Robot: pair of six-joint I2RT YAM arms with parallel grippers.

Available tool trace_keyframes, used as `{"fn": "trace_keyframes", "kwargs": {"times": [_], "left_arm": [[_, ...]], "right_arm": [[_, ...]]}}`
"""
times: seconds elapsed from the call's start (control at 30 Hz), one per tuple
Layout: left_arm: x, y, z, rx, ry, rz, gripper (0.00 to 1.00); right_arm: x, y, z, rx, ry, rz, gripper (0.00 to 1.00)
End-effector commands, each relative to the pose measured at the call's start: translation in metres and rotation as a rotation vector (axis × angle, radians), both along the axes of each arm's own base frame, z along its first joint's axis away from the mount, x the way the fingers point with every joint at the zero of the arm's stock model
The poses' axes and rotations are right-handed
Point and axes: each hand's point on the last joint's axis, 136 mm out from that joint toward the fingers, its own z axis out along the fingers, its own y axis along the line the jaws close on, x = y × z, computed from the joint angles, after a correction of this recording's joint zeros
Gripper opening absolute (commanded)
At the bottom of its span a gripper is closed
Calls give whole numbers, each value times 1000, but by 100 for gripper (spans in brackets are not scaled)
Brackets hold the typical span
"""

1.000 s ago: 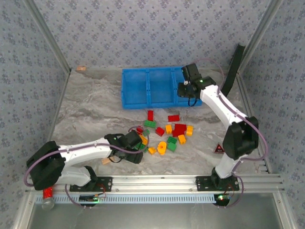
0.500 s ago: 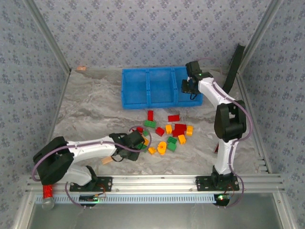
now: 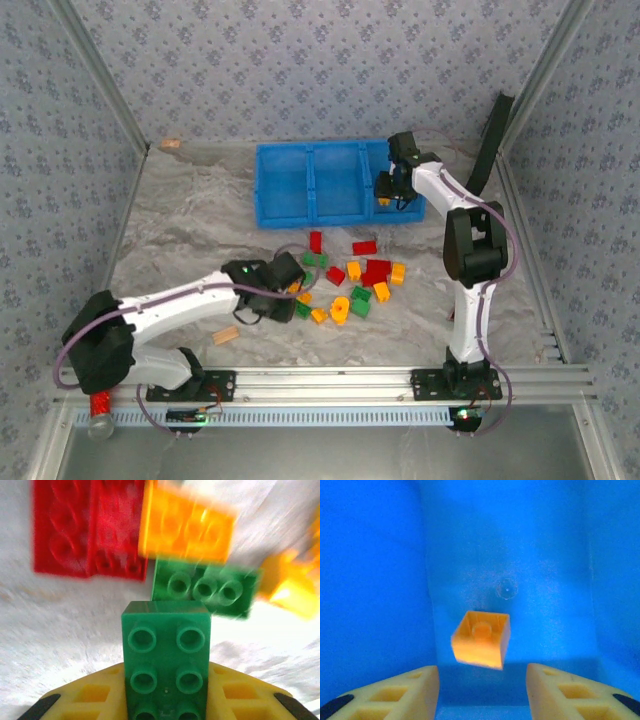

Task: Sort the legos into containers by color
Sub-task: Pick up the lego from the middle-left of the table, then place the lego in the container.

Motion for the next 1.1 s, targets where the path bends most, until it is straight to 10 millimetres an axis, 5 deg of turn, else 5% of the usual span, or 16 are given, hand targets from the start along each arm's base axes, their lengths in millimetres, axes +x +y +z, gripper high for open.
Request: {"fn": "trace_keyframes", "kwargs": {"times": [0.0,0.23,0.37,0.67,0.9,1.07], "left_arm": [[18,6,48,-27,-40,-34,24],[107,12,128,-134,-250,59,24],[157,8,147,-156,-334,84,24],[262,4,86,-71,-292,177,22],[308,1,39,-33,-226,207,22],[327,-5,16,-53,-180,225,23]], "right_arm": [[-4,1,2,16,0,17,54],[-26,3,24,24,-30,43,58],[-51,11,46,41,-60,91,59],[-135,31,62,56,-48,131,64],[-186,43,39,45,25,146,69],[-197,55,23,34,43,161,73]]}}
